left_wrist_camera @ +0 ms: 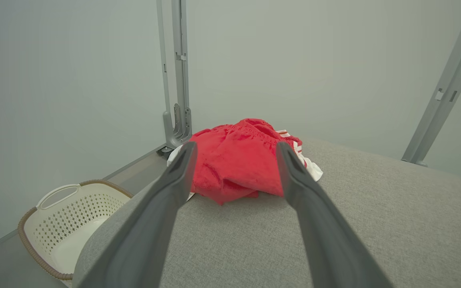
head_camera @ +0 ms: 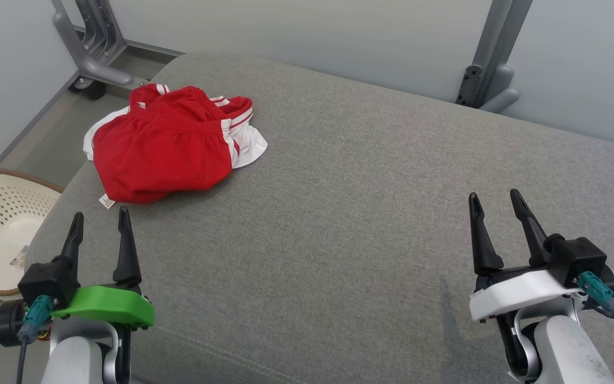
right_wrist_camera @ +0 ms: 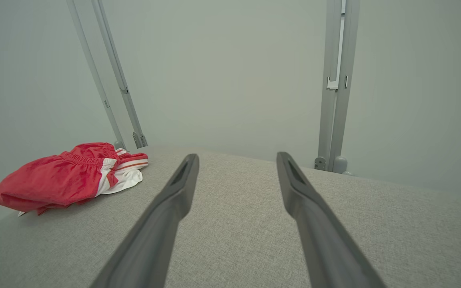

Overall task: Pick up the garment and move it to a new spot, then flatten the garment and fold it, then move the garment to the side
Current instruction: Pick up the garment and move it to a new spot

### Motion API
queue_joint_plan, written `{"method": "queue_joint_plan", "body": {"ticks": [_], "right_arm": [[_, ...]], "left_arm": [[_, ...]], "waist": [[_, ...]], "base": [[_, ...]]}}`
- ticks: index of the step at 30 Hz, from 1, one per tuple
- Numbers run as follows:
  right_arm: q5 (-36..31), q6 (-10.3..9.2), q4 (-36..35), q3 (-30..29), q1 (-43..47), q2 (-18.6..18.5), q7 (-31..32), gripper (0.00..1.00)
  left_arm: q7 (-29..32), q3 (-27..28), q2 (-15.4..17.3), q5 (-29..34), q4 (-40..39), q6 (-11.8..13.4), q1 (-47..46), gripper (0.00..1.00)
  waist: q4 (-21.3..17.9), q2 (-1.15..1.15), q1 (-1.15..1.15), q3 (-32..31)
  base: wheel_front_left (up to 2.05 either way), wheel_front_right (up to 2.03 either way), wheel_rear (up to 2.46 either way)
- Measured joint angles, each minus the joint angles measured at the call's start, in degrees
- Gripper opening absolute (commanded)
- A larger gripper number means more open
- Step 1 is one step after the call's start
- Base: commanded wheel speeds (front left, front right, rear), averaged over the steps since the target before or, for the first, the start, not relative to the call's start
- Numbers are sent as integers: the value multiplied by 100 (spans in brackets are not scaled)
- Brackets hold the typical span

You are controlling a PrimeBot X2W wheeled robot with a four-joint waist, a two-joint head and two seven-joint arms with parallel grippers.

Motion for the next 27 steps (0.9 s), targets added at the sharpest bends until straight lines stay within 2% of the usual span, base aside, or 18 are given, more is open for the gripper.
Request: {"method": "queue_joint_plan", "body": {"ticks": [8,13,20,27], "right_arm": [[-30,0,-5,144,-137,-13,0,100],[-68,0,-35,325,-410,-98,5,100],[-113,0,-193,461,-811,-288,103,100],[-120,0,-252,472,-1021,-328,119,100]], "left_arm": [[0,170,-32,-93,-64,-41,-300,100],[0,271,201,-175,88,-121,-871,100],[525,152,502,-442,1218,-254,-1814,100],[889,102,806,-715,2539,-309,-2453,100]], "waist": [[-90,0,0,170],[-280,0,0,407],[-629,0,0,1005],[-989,0,0,1619]], "base": [[0,0,0],[0,0,0],[0,0,0],[0,0,0]]}}
